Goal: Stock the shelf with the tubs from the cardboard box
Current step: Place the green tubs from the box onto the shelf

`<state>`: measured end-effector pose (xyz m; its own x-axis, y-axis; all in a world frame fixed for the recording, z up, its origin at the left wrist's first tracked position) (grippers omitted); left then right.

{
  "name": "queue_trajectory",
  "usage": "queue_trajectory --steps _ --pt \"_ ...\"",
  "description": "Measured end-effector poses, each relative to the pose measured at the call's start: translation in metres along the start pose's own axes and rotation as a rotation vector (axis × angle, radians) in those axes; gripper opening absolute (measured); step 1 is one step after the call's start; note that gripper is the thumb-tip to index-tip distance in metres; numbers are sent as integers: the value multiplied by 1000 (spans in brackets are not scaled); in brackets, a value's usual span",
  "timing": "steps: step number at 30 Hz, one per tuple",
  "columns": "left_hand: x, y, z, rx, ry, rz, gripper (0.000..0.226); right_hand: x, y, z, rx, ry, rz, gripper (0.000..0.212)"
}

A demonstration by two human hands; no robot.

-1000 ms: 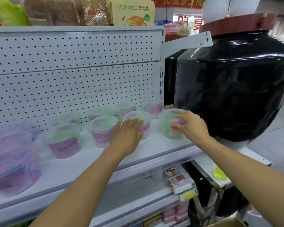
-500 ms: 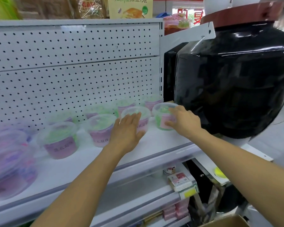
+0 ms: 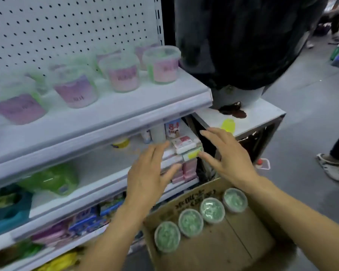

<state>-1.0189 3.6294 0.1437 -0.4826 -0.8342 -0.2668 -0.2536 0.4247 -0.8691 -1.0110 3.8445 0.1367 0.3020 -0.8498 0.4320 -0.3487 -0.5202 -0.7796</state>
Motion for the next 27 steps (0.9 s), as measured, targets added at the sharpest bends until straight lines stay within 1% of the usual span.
queue_trajectory --steps 3,7,10,12,15,18,19,21,23,24,25,27 --pt "2 57 44 229 -130 45 62 -30 38 52 161 87 -9 63" --pt "17 132 99 505 -304 55 68 -68 103 119 448 299 -40 72" --pt "34 190 137 698 -455 107 75 -90 150 163 608 442 -111 70" --pt "47 225 157 772 -521 63 80 -102 181 185 691 528 -128 64" --pt "69 273 178 910 -556 -51 84 -114 229 205 796 661 -177 61" --pt "95 310 188 974 -591 -134 82 -124 271 216 774 790 -277 61" --pt "103 320 191 979 -604 -147 80 -126 282 218 762 866 -310 60" --pt "113 335 198 993 -668 -135 81 -132 301 224 702 1141 -445 54" --pt "118 344 203 973 -763 -78 77 -136 319 232 546 1422 -675 45" --pt "119 347 204 959 -781 -68 72 -137 327 236 479 1540 -767 38" --pt "120 348 204 951 -782 -76 66 -137 333 239 440 1609 -815 34" --pt "122 351 203 944 -786 -109 53 -141 344 244 392 1654 -807 28"
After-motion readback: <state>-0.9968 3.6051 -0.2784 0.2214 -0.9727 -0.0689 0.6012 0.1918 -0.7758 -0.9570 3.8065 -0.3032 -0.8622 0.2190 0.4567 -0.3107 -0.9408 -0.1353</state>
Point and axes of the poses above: each hand's wrist, its own z-axis away from the middle knuckle, its own y-axis out of the palm, x = y × z, the point moved 3 cm from there along -z, towards the middle knuckle, and after that the axes turned 7 degrees about -z, right-handed, at the moved point
